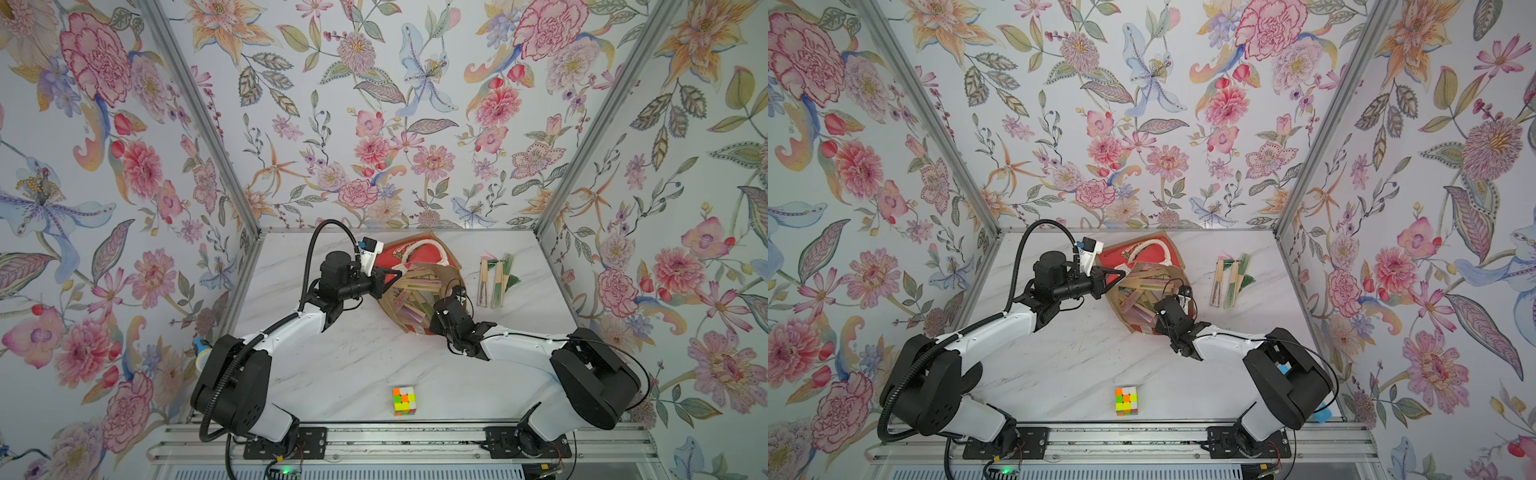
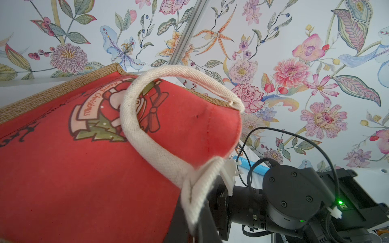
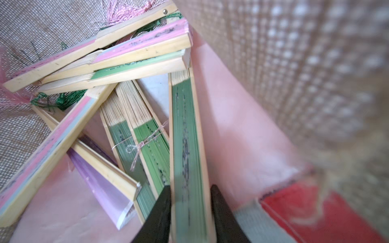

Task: Take out the folding fans from the tote bags
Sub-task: Pick up the folding fan from the canvas bag.

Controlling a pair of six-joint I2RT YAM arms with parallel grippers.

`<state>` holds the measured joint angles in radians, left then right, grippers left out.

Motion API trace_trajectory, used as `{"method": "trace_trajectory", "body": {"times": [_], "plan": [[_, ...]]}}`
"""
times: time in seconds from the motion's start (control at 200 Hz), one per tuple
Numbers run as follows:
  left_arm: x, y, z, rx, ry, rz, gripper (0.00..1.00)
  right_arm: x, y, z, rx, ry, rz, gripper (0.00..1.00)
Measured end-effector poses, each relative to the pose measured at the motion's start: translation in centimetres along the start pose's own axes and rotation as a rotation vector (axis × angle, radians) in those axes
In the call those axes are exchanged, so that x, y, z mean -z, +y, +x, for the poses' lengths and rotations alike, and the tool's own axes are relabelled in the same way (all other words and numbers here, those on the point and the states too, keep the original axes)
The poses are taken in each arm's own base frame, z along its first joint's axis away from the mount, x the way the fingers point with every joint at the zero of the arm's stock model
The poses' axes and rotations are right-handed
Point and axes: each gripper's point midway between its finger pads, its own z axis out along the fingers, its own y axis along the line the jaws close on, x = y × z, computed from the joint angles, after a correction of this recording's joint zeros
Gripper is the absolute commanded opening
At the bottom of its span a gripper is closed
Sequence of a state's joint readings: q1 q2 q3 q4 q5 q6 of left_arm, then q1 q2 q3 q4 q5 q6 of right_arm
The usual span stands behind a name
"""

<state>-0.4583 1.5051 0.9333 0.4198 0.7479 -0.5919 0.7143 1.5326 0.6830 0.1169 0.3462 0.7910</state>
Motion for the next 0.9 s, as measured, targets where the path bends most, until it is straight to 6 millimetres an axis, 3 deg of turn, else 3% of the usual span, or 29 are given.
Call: {"method": "trace_trajectory", "body": {"times": [0.37,0.896], "plan": [[0.0,0.0,0.0,0.0,-0.001,-0.003,0.0,1.1,0.0,-0.6,0.036,-0.061,-0.065,0.18],[0.0,0.2,-0.1,0.0,-0.006,-0.014,0.0,1.3,0.3,-1.2,0.042,-0.07,-0.116,0.14]]}}
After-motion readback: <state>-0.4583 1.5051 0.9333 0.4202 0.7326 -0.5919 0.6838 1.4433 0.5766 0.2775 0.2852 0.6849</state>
